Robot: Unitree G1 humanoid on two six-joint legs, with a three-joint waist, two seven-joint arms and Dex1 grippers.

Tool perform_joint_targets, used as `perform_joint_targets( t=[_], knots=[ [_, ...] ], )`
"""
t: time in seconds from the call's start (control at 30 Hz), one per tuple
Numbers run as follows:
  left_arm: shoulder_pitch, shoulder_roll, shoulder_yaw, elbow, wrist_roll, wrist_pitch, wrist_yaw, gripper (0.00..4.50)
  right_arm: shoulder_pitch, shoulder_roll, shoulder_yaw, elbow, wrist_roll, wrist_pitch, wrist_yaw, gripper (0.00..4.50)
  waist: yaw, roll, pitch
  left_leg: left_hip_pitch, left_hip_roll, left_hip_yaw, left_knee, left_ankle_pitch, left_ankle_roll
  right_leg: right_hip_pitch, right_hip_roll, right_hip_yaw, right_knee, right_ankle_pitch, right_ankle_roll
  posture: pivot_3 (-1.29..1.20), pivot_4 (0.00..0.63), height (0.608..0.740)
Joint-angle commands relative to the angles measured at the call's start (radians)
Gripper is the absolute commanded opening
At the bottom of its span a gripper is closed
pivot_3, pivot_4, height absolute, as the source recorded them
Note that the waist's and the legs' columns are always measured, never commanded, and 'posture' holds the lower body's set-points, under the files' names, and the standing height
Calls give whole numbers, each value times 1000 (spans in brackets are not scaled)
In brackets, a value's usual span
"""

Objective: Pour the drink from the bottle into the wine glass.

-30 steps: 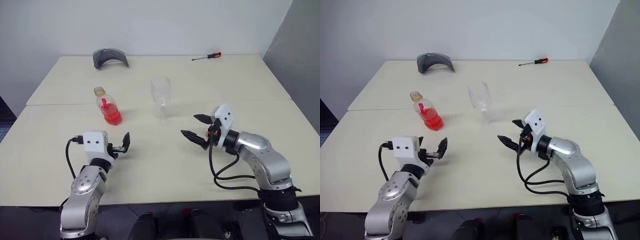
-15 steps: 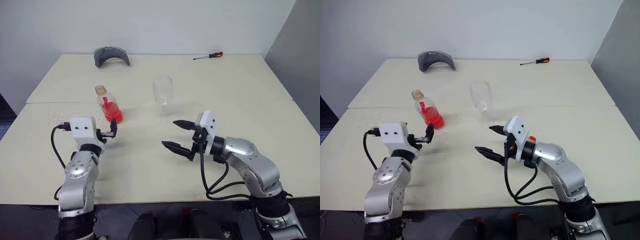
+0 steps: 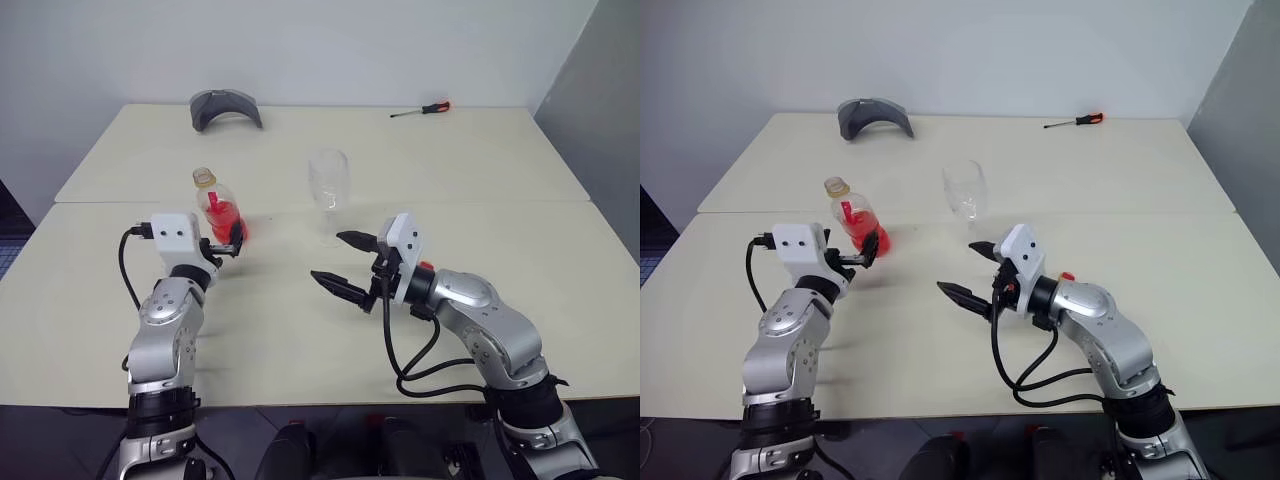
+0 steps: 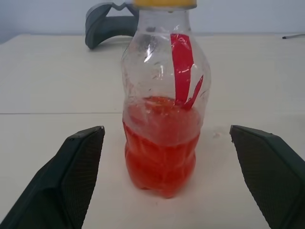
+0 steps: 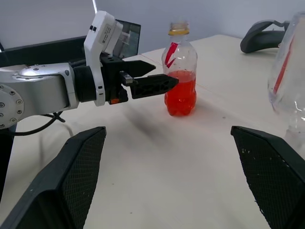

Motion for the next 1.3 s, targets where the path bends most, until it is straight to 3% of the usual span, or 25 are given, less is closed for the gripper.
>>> perform_joint_targets(
  t=[0.03,1.07,1.17,1.3],
  knots=[
    [-39,6,1,50,12,-67,-7,4500,-9,0,-3,-38,-9,-14,-21,4465,0,0,0,0,0,0,0,0,0,0,0,0,0,0,0,0,150,740],
    [-414,2,-9,835,72,-563,-27,4500,-30,-9,-19,-55,-8,20,-94,4465,-1,0,0,-1,0,0,1,0,0,0,-1,-2,0,0,0,0,150,740],
    [-427,5,-8,859,70,-580,-33,3918,-33,-5,-20,-50,-10,17,-101,4500,-1,-1,0,-1,0,-1,1,0,0,0,-1,-2,0,0,0,0,150,740],
    [-436,13,-4,873,67,-588,-40,2795,-41,2,-20,-33,-14,7,-110,4500,-2,-1,0,-1,0,-1,1,0,0,0,-1,-2,1,0,0,0,150,740]
  ],
)
